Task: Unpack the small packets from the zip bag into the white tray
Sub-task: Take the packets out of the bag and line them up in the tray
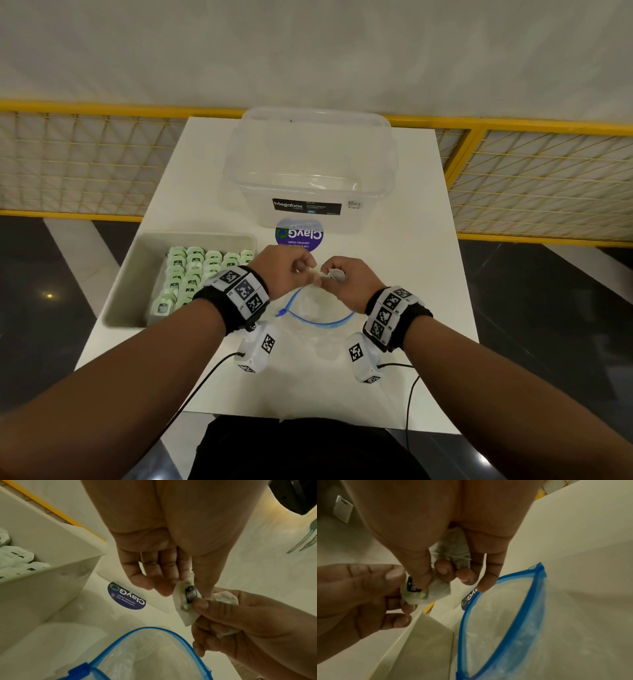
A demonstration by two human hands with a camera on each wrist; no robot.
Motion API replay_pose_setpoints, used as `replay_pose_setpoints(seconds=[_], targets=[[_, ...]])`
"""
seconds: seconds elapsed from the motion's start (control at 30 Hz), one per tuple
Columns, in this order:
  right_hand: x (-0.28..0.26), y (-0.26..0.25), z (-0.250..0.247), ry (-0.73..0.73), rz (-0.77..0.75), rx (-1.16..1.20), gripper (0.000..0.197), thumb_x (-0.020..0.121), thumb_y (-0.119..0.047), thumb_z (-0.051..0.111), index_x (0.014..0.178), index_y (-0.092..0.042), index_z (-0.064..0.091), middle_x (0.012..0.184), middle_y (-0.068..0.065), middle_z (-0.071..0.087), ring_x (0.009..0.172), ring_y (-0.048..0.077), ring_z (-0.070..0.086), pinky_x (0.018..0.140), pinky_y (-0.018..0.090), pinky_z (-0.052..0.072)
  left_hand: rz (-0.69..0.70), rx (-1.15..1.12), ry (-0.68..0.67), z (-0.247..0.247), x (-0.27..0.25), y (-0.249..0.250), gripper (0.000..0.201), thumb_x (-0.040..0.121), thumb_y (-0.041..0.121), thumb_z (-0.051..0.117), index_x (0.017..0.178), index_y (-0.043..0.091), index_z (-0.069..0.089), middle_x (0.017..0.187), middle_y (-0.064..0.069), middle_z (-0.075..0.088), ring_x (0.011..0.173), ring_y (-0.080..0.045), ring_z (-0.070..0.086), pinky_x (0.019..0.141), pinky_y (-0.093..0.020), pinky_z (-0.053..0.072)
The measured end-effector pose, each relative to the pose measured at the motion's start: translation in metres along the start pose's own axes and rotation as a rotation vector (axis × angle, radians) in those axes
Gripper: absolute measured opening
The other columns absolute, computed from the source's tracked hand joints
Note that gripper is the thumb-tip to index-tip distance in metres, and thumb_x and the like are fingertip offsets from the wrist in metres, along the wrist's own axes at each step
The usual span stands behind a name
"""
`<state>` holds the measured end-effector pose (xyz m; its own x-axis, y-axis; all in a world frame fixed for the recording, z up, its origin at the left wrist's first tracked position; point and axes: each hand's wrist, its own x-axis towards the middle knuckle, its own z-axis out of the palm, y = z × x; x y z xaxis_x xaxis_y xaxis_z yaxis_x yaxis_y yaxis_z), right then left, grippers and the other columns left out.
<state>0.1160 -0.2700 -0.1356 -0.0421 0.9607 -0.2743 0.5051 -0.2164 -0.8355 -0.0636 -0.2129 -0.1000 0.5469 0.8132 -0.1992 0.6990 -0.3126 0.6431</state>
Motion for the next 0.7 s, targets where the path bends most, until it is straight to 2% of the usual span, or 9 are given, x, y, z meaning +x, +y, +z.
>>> replay_pose_setpoints(seconds=[0.07, 0.13, 0.17, 0.23, 0.33, 0.43, 0.57, 0.63, 0.7], targets=[[0.002, -0.01, 0.004, 0.009, 0.008, 0.043, 0.018, 0.084, -0.031, 0.073, 0.081, -0.02, 0.058, 0.072, -0.008, 0.054, 0.06, 0.008, 0.046, 0.06, 0.023, 0.039, -0.003, 0.048, -0.023, -0.006, -0.003, -0.003, 0.023, 0.076, 0.041, 0.077, 0.085, 0.024, 0.064, 0.069, 0.01, 0.056, 0.061, -0.002, 0.05, 0.065, -0.018, 0.042], [0.005, -0.017, 0.007, -0.009, 0.015, 0.025, 0.021, 0.083, -0.033, 0.074, 0.083, -0.018, 0.06, 0.073, -0.007, 0.055, 0.062, 0.008, 0.046, 0.06, 0.022, 0.04, 0.017, 0.111, 0.005, -0.013, -0.005, -0.005, 0.024, 0.078, 0.039, 0.076, 0.075, 0.024, 0.058, 0.063, 0.011, 0.053, 0.06, -0.006, 0.048, 0.065, -0.023, 0.042], [0.006, -0.02, 0.009, -0.019, 0.012, 0.006, 0.021, 0.082, -0.033, 0.075, 0.084, -0.018, 0.061, 0.074, -0.008, 0.056, 0.064, 0.008, 0.048, 0.062, 0.022, 0.04, 0.018, 0.126, 0.029, -0.017, -0.007, -0.007, 0.02, 0.08, 0.035, 0.075, 0.076, 0.021, 0.06, 0.065, 0.01, 0.054, 0.062, -0.009, 0.051, 0.067, -0.024, 0.043], [0.008, -0.029, 0.011, -0.027, -0.001, 0.021, 0.019, 0.08, -0.029, 0.077, 0.089, -0.021, 0.063, 0.078, -0.01, 0.06, 0.067, 0.004, 0.052, 0.067, 0.021, 0.041, 0.017, 0.155, 0.042, -0.028, -0.009, -0.008, 0.014, 0.082, 0.032, 0.072, 0.088, 0.02, 0.07, 0.072, 0.01, 0.058, 0.069, -0.011, 0.054, 0.072, -0.025, 0.045], [0.012, -0.05, 0.016, -0.02, -0.06, 0.082, 0.025, 0.078, -0.023, 0.079, 0.1, -0.021, 0.069, 0.08, -0.015, 0.064, 0.067, -0.005, 0.055, 0.068, 0.009, 0.041, 0.038, 0.209, -0.011, -0.051, -0.014, -0.008, 0.016, 0.083, 0.031, 0.07, 0.097, 0.023, 0.073, 0.077, 0.01, 0.061, 0.074, -0.012, 0.057, 0.077, -0.028, 0.049], [0.02, -0.073, 0.026, -0.029, -0.087, 0.111, 0.014, 0.077, -0.02, 0.079, 0.087, -0.011, 0.073, 0.074, 0.0, 0.065, 0.061, -0.001, 0.051, 0.062, 0.014, 0.04, 0.078, 0.263, 0.006, -0.076, -0.019, -0.009, 0.014, 0.083, 0.033, 0.068, 0.094, 0.027, 0.073, 0.077, 0.009, 0.063, 0.075, -0.014, 0.059, 0.075, -0.03, 0.05], [0.031, -0.098, 0.042, -0.037, -0.093, 0.121, 0.013, 0.078, -0.02, 0.079, 0.073, -0.018, 0.068, 0.066, -0.006, 0.057, 0.055, -0.001, 0.047, 0.057, 0.012, 0.038, 0.085, 0.244, 0.004, -0.107, -0.027, -0.019, 0.009, 0.084, 0.033, 0.069, 0.09, 0.027, 0.073, 0.076, 0.007, 0.067, 0.074, -0.014, 0.061, 0.072, -0.03, 0.049], [0.035, -0.108, 0.049, -0.048, -0.108, 0.095, 0.01, 0.08, -0.022, 0.077, 0.078, -0.018, 0.068, 0.07, -0.007, 0.059, 0.059, 0.0, 0.05, 0.06, 0.013, 0.04, 0.087, 0.228, -0.01, -0.118, -0.031, -0.029, 0.01, 0.086, 0.032, 0.068, 0.091, 0.024, 0.071, 0.08, 0.005, 0.069, 0.076, -0.014, 0.062, 0.073, -0.03, 0.05], [0.04, -0.113, 0.057, -0.058, -0.096, 0.036, 0.01, 0.085, -0.022, 0.07, 0.093, -0.018, 0.066, 0.079, -0.006, 0.06, 0.065, 0.003, 0.053, 0.064, 0.018, 0.042, 0.069, 0.225, -0.002, -0.127, -0.035, -0.041, 0.012, 0.088, 0.031, 0.066, 0.094, 0.022, 0.069, 0.081, 0.006, 0.067, 0.077, -0.013, 0.06, 0.073, -0.028, 0.047]])
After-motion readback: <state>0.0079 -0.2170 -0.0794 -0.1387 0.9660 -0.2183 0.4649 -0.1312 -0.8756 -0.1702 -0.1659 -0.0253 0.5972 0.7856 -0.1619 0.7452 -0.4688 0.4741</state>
